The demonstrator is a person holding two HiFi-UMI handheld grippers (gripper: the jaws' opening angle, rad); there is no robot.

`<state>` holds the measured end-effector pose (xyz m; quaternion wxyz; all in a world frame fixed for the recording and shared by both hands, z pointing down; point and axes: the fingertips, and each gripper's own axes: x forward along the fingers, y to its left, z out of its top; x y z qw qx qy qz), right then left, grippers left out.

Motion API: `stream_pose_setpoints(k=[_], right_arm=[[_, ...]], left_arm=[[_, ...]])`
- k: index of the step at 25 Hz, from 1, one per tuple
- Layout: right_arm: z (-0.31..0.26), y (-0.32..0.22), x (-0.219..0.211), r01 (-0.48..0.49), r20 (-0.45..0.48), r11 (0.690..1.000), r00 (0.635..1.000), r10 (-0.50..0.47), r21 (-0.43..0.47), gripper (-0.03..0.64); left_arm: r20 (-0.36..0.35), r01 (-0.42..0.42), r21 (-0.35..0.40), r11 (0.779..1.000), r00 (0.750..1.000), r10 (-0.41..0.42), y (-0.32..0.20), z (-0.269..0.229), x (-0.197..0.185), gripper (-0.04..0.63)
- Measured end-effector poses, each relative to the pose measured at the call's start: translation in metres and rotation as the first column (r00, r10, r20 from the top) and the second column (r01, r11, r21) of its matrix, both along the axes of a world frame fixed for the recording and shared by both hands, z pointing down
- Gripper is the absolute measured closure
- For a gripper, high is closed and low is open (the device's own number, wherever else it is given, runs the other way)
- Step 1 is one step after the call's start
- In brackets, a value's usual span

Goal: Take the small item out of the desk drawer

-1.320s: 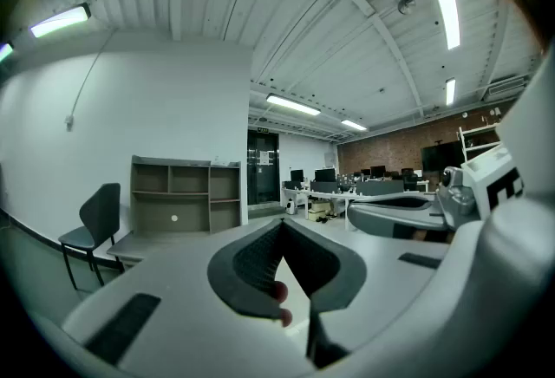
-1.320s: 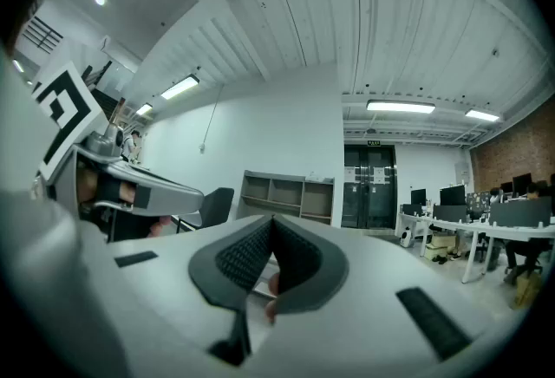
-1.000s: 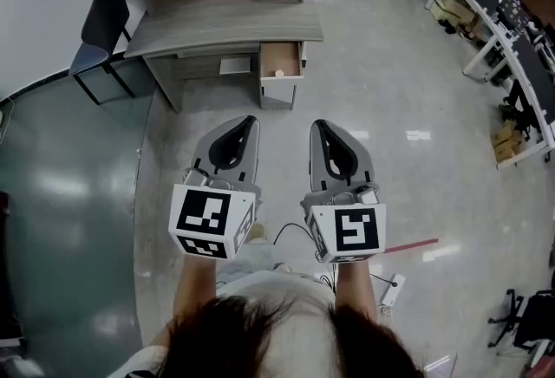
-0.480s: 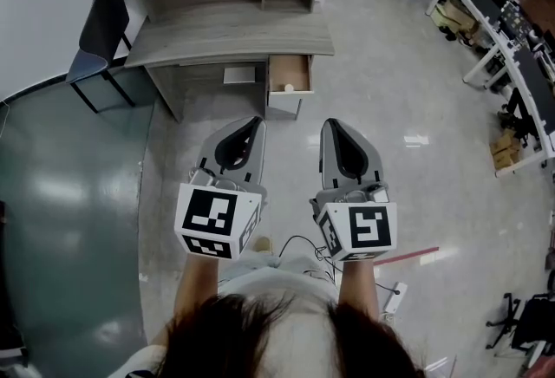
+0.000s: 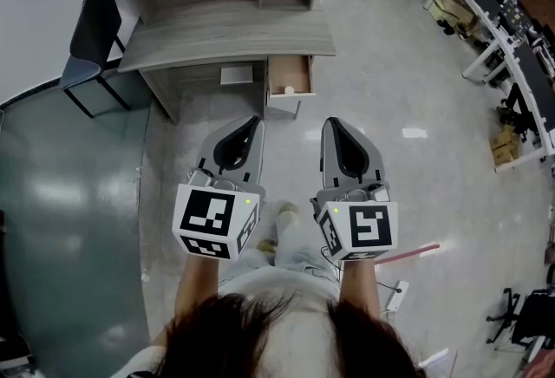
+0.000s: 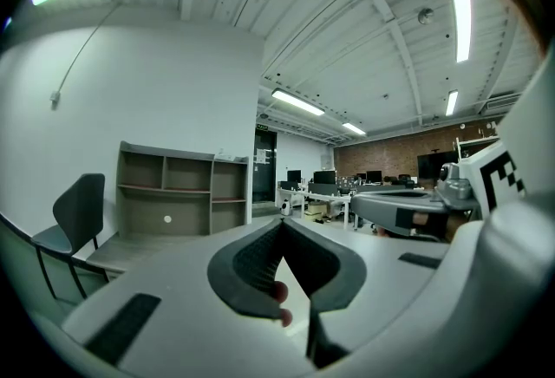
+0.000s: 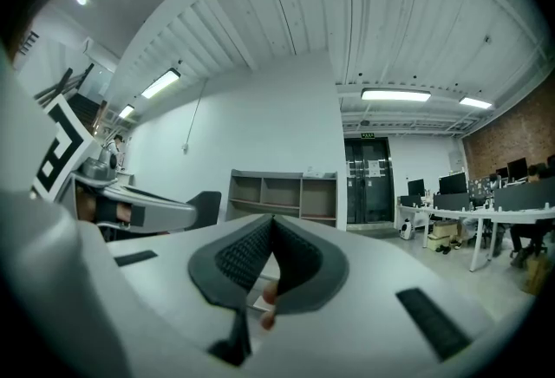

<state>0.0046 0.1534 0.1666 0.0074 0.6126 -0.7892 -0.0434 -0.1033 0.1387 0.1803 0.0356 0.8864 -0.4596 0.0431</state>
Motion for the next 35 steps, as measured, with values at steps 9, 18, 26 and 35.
stream_pose_setpoints(k=[9,18,26,35], right_arm=[[0.013,-0.061,0.020,0.003,-0.017,1.000,1.000,-0.003,-0.013,0.589],[0.027,-0.133,0.047,0.024,-0.017,0.999,1.000,-0.025,-0.044,0.589],[0.037,-0.186,0.066,0.070,-0.019,0.996,0.997,-0.071,-0.058,0.589],[0.059,-0.236,0.075,0.122,-0.009,0.988,0.992,-0.123,-0.096,0.589]], left_arm=[[0.007,0.019,-0.006,1.000,1.000,-0.019,-0.064,0.010,0.019,0.583],[0.008,0.035,-0.003,0.999,0.999,-0.035,-0.141,0.015,0.052,0.583],[0.004,0.070,-0.014,0.997,0.998,-0.070,-0.193,0.025,0.074,0.583],[0.031,0.125,-0.031,0.992,0.992,-0.124,-0.232,0.044,0.081,0.583]])
